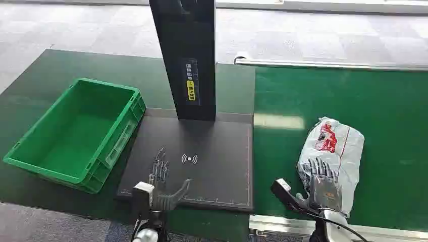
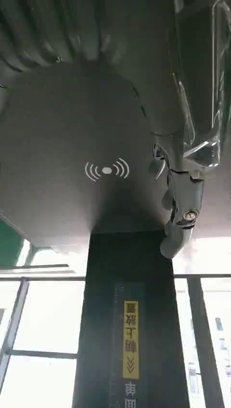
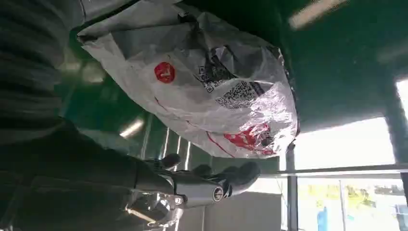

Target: Moved the parcel from conveyor to table for the left to box.

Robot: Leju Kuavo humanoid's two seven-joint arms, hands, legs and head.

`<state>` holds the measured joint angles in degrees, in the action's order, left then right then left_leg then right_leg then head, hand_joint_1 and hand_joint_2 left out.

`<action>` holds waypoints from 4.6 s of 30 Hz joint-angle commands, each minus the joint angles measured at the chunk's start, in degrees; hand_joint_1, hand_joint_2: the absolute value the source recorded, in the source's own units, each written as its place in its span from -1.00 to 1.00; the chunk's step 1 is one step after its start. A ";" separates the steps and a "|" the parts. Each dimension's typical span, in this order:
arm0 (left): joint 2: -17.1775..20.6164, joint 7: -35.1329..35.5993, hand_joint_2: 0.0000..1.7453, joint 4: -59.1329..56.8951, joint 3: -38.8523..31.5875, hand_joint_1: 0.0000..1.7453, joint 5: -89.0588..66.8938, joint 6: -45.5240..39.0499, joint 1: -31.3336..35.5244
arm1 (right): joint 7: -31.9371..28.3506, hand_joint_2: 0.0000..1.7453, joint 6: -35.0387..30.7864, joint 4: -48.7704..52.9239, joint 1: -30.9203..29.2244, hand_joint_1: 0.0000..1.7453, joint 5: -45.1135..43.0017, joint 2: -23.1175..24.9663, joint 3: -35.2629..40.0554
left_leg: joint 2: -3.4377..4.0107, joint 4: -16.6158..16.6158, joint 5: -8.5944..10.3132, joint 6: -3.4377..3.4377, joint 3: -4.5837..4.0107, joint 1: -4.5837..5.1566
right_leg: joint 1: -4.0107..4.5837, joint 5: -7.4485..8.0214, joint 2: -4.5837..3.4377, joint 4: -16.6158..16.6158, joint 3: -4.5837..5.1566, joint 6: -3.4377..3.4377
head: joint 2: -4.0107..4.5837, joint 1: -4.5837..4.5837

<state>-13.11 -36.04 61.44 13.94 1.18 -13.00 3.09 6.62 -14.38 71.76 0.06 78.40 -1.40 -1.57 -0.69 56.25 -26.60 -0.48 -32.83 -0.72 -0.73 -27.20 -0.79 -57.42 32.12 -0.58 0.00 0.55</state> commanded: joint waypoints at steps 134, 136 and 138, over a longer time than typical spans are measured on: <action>0.74 2.72 1.00 21.74 -17.94 -1.00 -11.97 -1.62 -9.45 | -29.20 1.00 17.48 16.64 0.97 -1.00 -68.31 2.04 -6.56 | -0.27 -0.05 0.08 -0.11 -0.08 -0.20 | 0.20 -0.08 0.32 -0.04 0.00 0.10 | 0.00 -0.02; 1.07 2.52 1.00 22.50 -19.10 -1.00 -12.90 -1.40 -9.78 | -29.80 1.00 17.67 18.72 4.43 -1.00 -68.91 2.56 -9.08 | -0.41 -0.07 0.06 -0.09 -0.07 -0.19 | 0.20 -0.13 0.46 -0.01 -0.05 0.10 | 0.00 0.00; 2.40 1.74 1.00 23.49 -19.49 -1.00 -17.30 -3.50 -9.86 | -30.81 1.00 17.74 19.91 7.20 -1.00 -69.65 3.32 -10.64 | -0.49 -0.09 0.01 -0.14 -0.04 -0.22 | 0.23 -0.16 0.52 0.02 -0.10 0.12 | 0.00 0.00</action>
<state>-11.41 -33.73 82.51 -0.61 -10.29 -15.04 -5.35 -22.20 3.08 80.93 -6.13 10.76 -1.57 6.14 -0.88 56.25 -26.58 -0.68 -32.95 -0.97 -0.50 -27.22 -0.71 -57.49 32.25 -0.47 0.00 0.55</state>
